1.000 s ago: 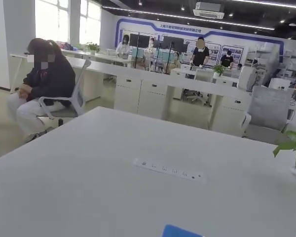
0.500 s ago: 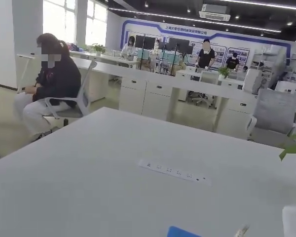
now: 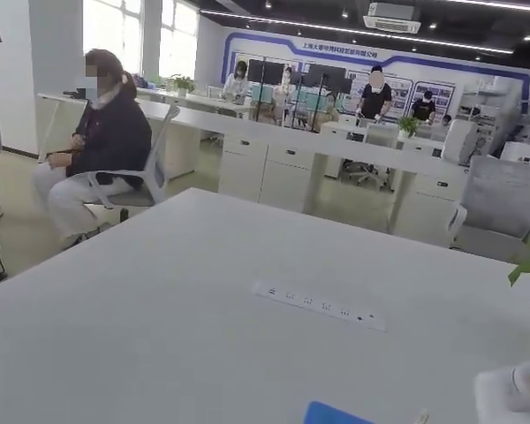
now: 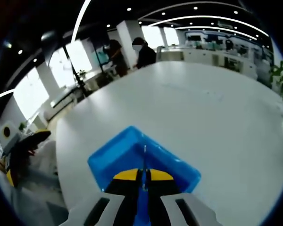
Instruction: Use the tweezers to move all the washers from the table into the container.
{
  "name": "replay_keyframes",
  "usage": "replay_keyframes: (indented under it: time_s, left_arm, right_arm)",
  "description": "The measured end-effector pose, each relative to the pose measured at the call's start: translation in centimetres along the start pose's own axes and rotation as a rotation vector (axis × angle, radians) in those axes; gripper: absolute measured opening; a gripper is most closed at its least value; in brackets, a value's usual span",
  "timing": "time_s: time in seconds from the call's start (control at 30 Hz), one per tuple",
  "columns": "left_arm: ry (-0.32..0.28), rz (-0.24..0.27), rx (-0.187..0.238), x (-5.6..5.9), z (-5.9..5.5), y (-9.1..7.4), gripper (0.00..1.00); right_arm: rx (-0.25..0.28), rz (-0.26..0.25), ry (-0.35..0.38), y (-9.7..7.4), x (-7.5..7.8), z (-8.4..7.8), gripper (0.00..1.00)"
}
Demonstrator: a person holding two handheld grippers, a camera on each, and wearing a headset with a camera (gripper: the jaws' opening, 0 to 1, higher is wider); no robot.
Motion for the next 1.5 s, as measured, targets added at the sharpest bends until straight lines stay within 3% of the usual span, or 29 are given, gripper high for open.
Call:
replay_keyframes:
  time_s: [0.33,0.67,1.07,1.5]
  left_arm:
    - [-0.007,0.004,-0.007,-0.1,-0.1,0.0,0.95]
    - [-0.005,0.001,-0.022,-0.1,-0.3,0.0,0.95]
    - [0.0,-0.003,-0.039,0.0,-0.6,0.1,0.94]
    - [0.003,-0.01,-0.053,0.1,-0.8,0.1,0.94]
  right_arm:
    - [-0.018,-0.01,-0.056,0.4,0.4,-0.5,0.03]
    - [0.006,0.011,-0.178,-0.1,-1.1,-0.9,0.04]
    - [0.062,0.011,-0.238,-1.9,-2.2,0.1,0.04]
    - [0.165,0.063,-0.256,-5.1,-6.0,1.8,0.04]
Point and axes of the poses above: the centre of the closed fingertips' face, and the gripper's own axes: y roughly forward along the fingers, x roughly to its right, z roughly out of its top, the point moved 5 cm from there along -y, roughly backward along the fingers, and after that the axes turned 7 degrees about -z, right-handed, at the moved point
